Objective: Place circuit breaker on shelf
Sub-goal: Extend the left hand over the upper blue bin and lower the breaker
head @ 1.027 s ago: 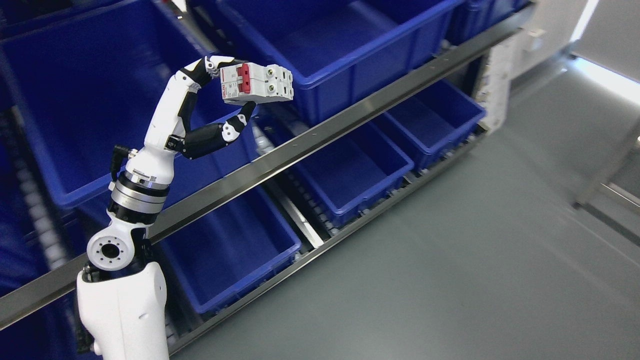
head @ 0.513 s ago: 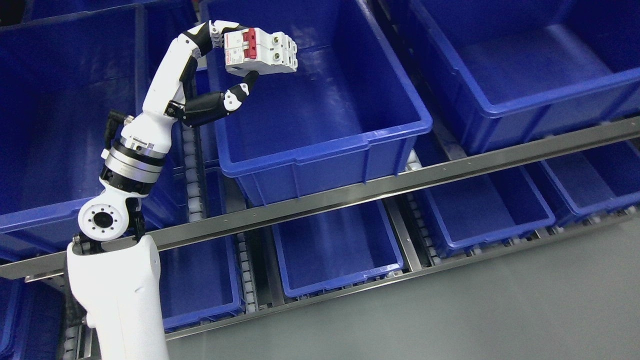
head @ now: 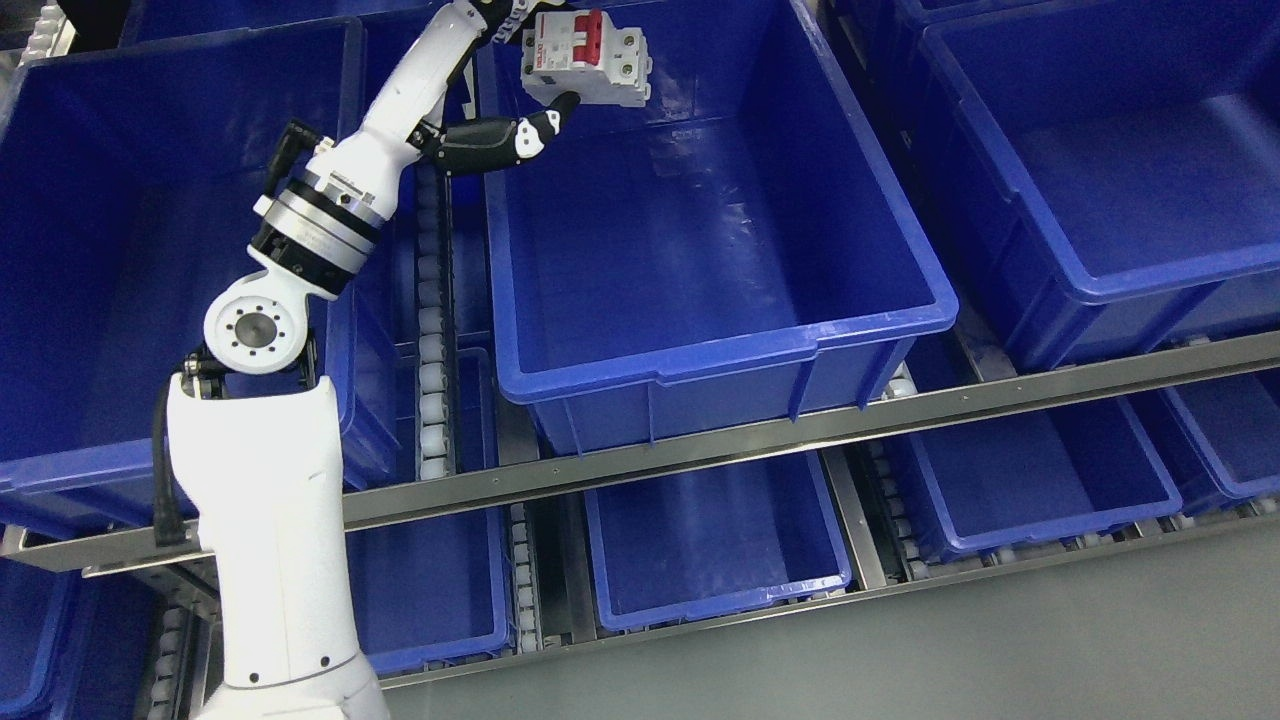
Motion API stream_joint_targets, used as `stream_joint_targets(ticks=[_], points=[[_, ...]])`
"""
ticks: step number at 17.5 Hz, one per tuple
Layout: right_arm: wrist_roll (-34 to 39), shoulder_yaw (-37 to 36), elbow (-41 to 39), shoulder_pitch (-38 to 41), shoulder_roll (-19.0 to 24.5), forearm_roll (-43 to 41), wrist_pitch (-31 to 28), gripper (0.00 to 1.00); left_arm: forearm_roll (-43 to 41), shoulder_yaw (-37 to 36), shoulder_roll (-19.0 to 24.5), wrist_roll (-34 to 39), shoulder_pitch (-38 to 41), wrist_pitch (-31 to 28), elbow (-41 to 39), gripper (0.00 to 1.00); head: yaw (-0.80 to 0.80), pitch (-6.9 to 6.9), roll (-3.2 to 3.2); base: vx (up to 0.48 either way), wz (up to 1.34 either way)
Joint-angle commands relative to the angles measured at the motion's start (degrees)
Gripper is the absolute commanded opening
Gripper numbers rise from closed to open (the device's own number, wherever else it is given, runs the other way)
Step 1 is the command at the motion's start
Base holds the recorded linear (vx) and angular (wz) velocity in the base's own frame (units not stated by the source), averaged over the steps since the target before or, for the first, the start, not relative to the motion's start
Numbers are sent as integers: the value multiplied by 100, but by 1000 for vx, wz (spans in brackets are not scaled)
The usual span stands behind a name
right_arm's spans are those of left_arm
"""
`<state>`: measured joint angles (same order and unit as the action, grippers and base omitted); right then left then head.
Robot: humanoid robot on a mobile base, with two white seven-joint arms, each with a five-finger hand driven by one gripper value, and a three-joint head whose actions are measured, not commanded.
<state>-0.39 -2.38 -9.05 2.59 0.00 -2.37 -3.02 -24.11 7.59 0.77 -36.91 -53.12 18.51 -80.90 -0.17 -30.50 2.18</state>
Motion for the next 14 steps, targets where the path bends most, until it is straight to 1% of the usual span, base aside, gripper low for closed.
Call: stream_joint_targets(ticks=[1,4,7,8,10,12,14], points=[[21,0,-1,-4,-100,0,29,100,-584,-293,23,123,-821,-23,1978,18,0,0,0,39,-124],[21,0,-1,-4,-100,0,29,100,-796,-310,23,500,-1129,-6,2822,18,0,0,0,44,-82],[21,0,-1,-4,-100,0,29,100,-823,-363,23,650,-1533,-15,3622,18,0,0,0,33,-10],[21,0,-1,-4,-100,0,29,100,-823,-520,23,816,-1717,-15,4130,18,0,0,0,0,0],[21,0,-1,-4,-100,0,29,100,-814,-783,23,1097,-1903,-15,4721,18,0,0,0,0,0],[21,0,-1,-4,-100,0,29,100,-814,-1100,23,1160,-1939,-23,5126,18,0,0,0,0,0],[21,0,-1,-4,-100,0,29,100,-806,-1241,23,1361,-1930,-23,5470,18,0,0,0,0,0]])
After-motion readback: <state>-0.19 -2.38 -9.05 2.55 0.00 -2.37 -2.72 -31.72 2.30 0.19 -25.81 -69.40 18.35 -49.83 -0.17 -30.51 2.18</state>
